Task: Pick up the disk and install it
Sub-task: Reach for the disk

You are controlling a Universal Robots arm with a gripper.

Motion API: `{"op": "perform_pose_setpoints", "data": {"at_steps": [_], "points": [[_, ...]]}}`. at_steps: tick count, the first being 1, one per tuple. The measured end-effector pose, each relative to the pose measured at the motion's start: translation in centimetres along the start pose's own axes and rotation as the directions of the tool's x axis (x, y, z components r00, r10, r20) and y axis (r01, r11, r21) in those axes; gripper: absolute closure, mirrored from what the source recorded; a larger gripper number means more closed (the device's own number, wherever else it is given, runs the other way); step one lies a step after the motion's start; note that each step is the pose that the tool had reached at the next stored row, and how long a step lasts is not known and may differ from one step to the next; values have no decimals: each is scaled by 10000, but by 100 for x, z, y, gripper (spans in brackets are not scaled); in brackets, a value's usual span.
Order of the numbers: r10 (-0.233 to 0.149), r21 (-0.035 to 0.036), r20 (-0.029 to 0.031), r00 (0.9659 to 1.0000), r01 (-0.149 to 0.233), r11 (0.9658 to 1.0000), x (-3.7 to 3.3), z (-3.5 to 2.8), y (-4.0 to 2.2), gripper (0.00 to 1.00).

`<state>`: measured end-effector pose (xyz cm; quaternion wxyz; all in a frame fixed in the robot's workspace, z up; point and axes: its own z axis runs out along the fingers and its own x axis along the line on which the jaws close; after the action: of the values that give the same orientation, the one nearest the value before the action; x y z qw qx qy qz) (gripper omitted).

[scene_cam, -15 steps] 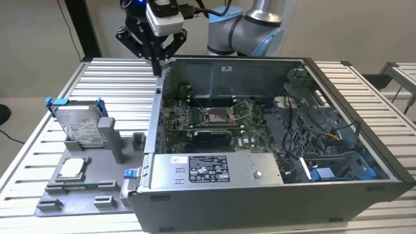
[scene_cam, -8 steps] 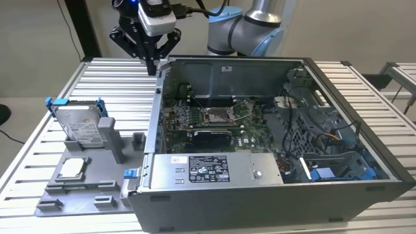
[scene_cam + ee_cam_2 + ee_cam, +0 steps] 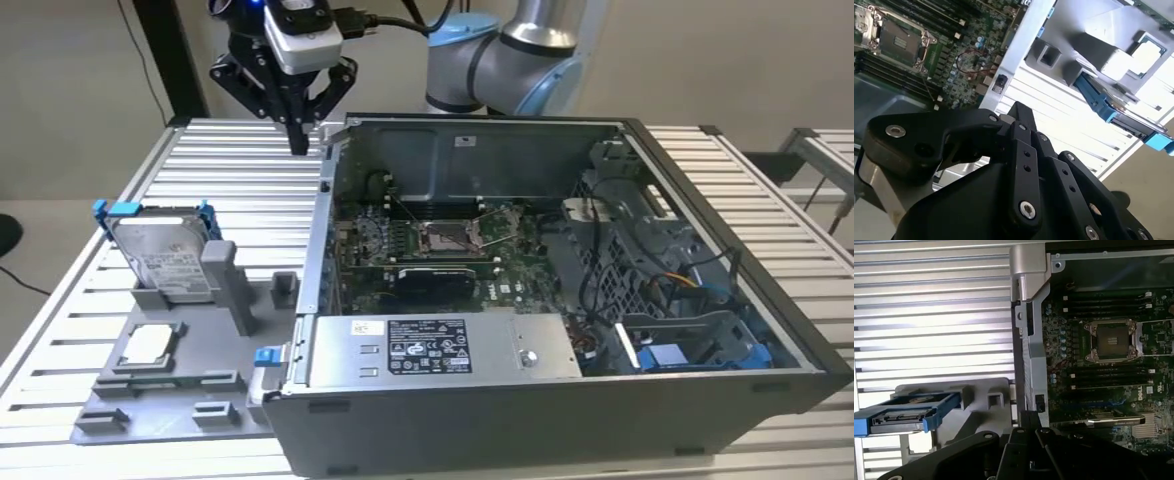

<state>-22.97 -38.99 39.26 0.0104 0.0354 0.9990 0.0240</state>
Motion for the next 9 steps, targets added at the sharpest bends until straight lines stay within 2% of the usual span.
{"op": "perform_pose_setpoints", "data": {"at_steps": [6,9], "points": [[-1,0,0,10000,1,10000,95,-2,-7,100],[-1,0,0,10000,1,10000,118,-3,-8,100]]}}
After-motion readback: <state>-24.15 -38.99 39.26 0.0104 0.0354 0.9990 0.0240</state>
